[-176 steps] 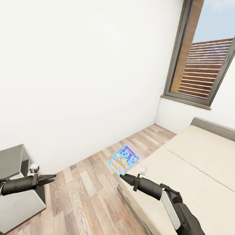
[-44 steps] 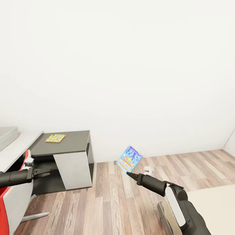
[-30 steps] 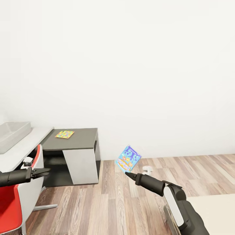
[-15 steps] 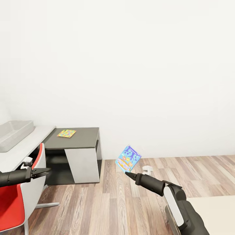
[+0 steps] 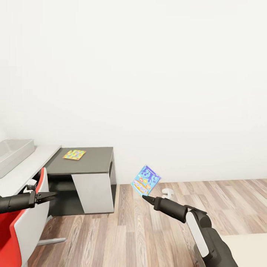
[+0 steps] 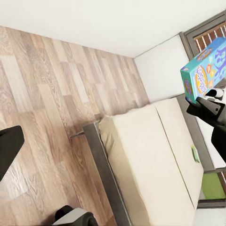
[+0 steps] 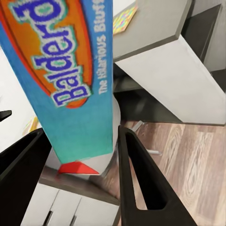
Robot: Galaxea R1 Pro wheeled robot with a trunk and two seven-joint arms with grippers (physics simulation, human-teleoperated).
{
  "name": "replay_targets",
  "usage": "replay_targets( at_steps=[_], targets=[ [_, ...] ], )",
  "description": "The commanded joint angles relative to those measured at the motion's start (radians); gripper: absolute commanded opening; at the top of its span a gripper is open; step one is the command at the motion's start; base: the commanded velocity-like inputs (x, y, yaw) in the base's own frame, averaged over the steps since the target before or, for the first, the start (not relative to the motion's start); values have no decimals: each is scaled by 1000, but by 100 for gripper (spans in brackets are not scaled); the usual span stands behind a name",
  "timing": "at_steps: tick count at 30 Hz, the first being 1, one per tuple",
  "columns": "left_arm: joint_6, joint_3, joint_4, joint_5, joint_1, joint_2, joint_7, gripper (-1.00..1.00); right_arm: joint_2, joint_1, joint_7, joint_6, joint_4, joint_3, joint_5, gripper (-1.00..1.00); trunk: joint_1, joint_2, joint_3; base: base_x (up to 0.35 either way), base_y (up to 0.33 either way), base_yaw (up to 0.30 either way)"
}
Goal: Put all the toys in the child's room - the three board games (two on the bed and one on the table), the two jigsaw puzzles on the table, and the tennis ball on the table - inside the toy box on the table in the child's room.
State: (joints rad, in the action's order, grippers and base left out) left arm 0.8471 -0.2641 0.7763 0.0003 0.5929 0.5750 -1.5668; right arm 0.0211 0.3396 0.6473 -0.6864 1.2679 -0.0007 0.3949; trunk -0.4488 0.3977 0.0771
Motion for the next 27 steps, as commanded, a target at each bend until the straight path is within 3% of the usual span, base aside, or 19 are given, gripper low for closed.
replay_targets(
  at_steps=[1,27],
  targets=[
    [11,0,0,0,1,0,-4,100,0,1,0,-7,1,-1,7,-100,-1,2,4,317,87,0],
    [9,0,0,0,1,-1,-4,100,0,1,0,-7,1,1,7,-100,-1,2,16,313,12,8]
  ],
)
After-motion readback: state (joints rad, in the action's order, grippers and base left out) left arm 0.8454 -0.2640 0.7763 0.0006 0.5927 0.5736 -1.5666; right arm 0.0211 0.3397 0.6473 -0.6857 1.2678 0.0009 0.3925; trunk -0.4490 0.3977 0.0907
